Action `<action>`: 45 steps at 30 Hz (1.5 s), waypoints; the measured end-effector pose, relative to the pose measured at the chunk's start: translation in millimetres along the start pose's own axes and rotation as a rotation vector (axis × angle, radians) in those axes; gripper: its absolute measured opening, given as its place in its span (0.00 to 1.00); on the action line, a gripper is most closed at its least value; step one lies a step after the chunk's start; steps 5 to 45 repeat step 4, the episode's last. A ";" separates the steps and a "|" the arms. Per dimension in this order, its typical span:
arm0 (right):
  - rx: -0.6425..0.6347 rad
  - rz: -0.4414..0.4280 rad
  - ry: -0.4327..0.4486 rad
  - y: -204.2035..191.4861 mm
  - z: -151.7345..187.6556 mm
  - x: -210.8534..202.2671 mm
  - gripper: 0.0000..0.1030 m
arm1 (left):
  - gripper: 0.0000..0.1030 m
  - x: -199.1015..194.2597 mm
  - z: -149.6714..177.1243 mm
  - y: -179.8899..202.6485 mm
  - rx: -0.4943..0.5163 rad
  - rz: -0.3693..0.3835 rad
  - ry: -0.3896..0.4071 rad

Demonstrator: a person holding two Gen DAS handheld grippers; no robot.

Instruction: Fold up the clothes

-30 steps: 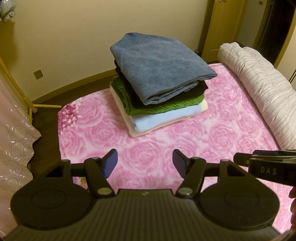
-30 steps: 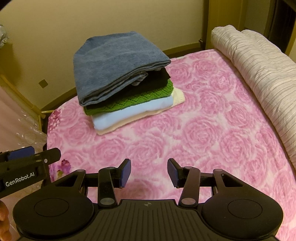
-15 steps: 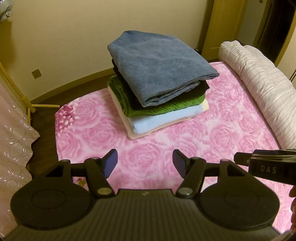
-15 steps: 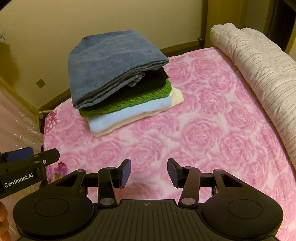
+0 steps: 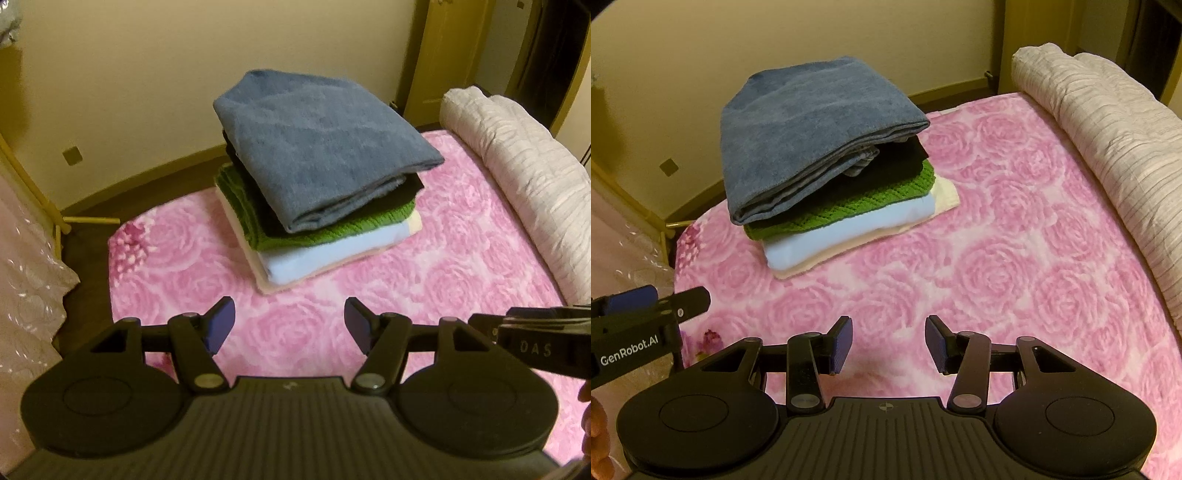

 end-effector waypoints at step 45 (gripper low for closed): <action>-0.002 0.000 0.010 -4.7 -2.1 -3.1 0.46 | 0.60 -4.3 -2.6 -2.7 -0.006 0.010 0.006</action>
Point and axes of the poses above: each gripper's, at about its wrist camera, not at the fingertips, and x roughly the way its jaws point, y to its right, z to its underside, the point moved 7 cm from there along x, roughly the way its jaws point, and after that the axes turned 7 degrees about z, right-handed, at the moved point
